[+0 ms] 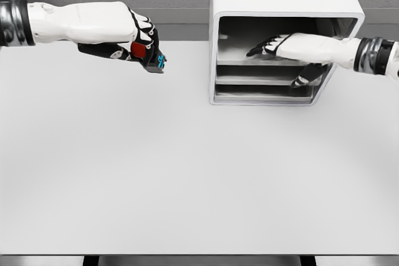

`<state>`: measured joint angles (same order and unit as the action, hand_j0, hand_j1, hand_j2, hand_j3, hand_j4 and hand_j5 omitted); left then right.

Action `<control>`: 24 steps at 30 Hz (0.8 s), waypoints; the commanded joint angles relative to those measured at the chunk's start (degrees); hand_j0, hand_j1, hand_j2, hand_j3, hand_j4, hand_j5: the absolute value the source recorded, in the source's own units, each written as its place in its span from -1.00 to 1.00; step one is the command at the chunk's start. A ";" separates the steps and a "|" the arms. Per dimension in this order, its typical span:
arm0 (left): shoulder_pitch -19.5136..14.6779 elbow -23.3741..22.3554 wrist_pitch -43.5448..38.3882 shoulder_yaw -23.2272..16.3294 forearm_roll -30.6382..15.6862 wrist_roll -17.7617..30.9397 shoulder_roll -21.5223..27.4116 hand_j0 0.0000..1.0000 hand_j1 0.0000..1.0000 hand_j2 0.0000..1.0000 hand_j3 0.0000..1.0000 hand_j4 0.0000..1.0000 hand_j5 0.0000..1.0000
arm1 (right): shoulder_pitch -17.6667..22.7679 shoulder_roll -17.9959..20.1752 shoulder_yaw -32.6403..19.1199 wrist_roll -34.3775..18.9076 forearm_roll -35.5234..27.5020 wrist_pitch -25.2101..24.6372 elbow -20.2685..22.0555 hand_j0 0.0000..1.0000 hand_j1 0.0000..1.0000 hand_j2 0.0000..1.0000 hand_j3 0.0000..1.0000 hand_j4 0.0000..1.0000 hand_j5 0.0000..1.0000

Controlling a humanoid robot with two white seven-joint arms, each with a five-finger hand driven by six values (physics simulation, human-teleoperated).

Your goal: Slide open multi-storey tabletop storage cabinets and put open load switch and slide close multi-storey tabletop storage cabinets

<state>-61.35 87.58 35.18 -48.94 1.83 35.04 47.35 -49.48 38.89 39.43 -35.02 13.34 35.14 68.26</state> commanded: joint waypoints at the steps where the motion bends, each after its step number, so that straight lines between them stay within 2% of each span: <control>1: 0.00 -0.05 -0.18 0.07 -0.33 -0.04 0.12 -0.30 -0.30 -0.30 -0.30 -0.30 -0.30 | 0.00 -2.24 0.20 0.02 -0.24 -0.14 -4.89 1.00 1.00 1.00 1.00 1.00 1.00; 4: 0.00 -0.05 -0.18 0.07 -0.33 -0.04 0.12 -0.30 -0.30 -0.30 -0.30 -0.30 -0.30 | -1.67 -3.65 2.14 0.02 1.08 -0.14 -7.87 1.00 1.00 1.00 1.00 1.00 1.00; 7: 0.00 -0.05 -0.18 0.07 -0.42 -0.04 0.20 -0.30 -0.30 -0.30 -0.30 -0.30 -0.30 | -1.76 -3.21 3.19 0.02 1.87 -0.14 -6.74 1.00 1.00 1.00 1.00 1.00 1.00; 9: 0.00 -0.05 -0.18 0.07 -0.42 -0.04 0.20 -0.30 -0.30 -0.30 -0.30 -0.30 -0.30 | -0.44 0.04 3.72 0.02 1.96 -0.14 -0.68 1.00 1.00 1.00 1.00 1.00 1.00; 11: 0.00 -0.05 -0.18 0.07 -0.42 -0.04 0.20 -0.30 -0.30 -0.30 -0.30 -0.30 -0.30 | 1.05 2.41 3.37 0.02 2.40 -0.14 3.02 1.00 1.00 1.00 1.00 1.00 1.00; 15: 0.00 -0.05 -0.18 0.07 -0.51 -0.04 0.20 -0.30 -0.30 -0.30 -0.30 -0.30 -0.30 | 4.13 5.84 -1.82 0.02 2.13 -0.14 9.35 1.00 1.00 1.00 1.00 1.00 1.00; 19: 0.00 0.04 -0.18 0.07 -0.86 -0.04 0.20 -0.30 -0.30 -0.30 -0.30 -0.30 -0.30 | 6.68 8.22 -5.07 0.02 1.87 -0.14 14.27 1.00 1.00 1.00 1.00 1.00 1.00; 24: -0.09 0.04 -0.18 0.07 -0.95 -0.04 0.20 -0.30 -0.30 -0.30 -0.30 -0.30 -0.30 | 7.82 8.48 -5.16 0.02 1.78 -0.14 16.38 1.00 1.00 1.00 1.00 1.00 1.00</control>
<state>-61.44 87.59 35.20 -48.96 1.36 35.02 47.45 -41.40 46.78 35.00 -35.07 14.36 35.26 83.54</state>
